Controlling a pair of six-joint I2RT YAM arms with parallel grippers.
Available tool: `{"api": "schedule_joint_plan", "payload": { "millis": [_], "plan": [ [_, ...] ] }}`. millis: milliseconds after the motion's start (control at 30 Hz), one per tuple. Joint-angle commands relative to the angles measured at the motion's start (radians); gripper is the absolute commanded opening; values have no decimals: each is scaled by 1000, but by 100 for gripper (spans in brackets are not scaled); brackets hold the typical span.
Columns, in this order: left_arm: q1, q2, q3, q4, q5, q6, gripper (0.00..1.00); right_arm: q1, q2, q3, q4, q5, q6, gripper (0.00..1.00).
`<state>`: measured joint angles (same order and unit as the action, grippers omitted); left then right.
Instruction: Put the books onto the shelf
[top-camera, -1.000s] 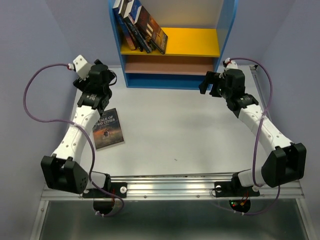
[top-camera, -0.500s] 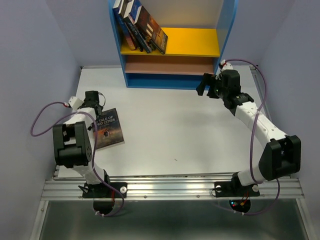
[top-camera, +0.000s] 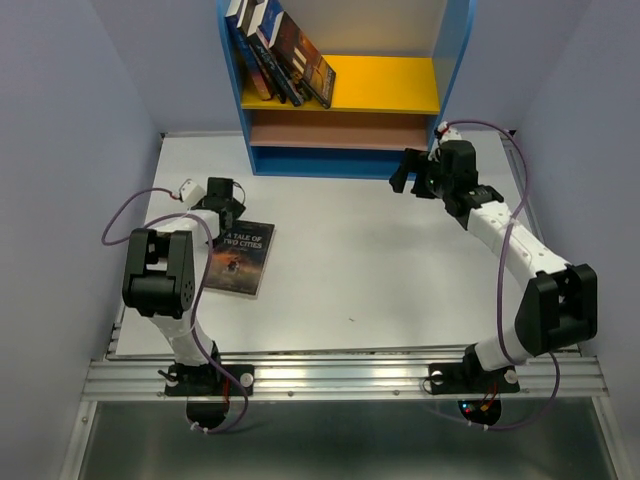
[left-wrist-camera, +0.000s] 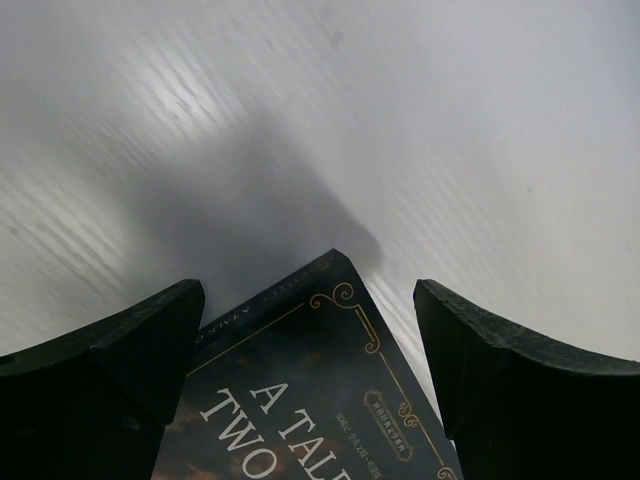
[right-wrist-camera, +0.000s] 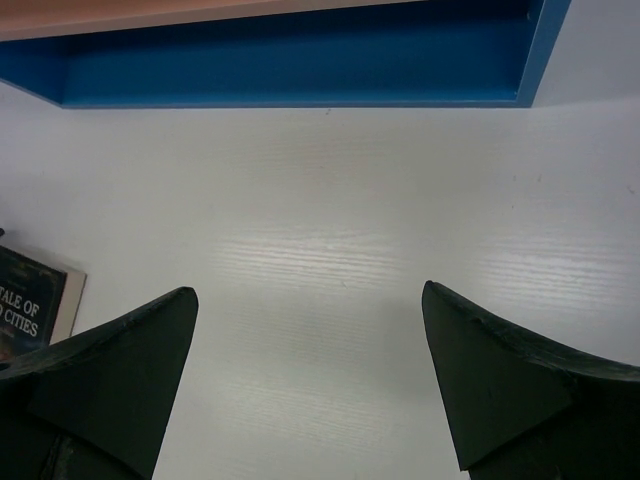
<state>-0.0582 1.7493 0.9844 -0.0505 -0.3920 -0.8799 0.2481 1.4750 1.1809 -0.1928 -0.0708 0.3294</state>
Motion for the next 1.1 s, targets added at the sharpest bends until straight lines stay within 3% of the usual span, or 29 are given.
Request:
{"api": "schedule_joint_plan", "payload": {
  "millis": [0,233,400,567,733,900,1067],
  "plan": [
    [-77,-59,-59,-2,125,-62,99,-3,22,6,44,-41,16,100],
    [-242,-19,-67,43,212,-189,98,-3,41,-4,44,-81,42,100],
    [-364,12,-4,17,180,-214,99,17,47,-32,30,-133,71,100],
    [-359,-11,89,-87,73,-143,99,127,53,-81,3,-224,4,100],
    [-309,-63,142,-195,-54,-81,99,336,74,-125,-34,-254,-79,100],
    [-198,-79,51,-150,66,-47,99,483,102,-170,59,-348,-61,100],
    [-172,-68,-26,-115,137,-27,99,597,189,-147,47,-395,-47,100]
  ]
}}
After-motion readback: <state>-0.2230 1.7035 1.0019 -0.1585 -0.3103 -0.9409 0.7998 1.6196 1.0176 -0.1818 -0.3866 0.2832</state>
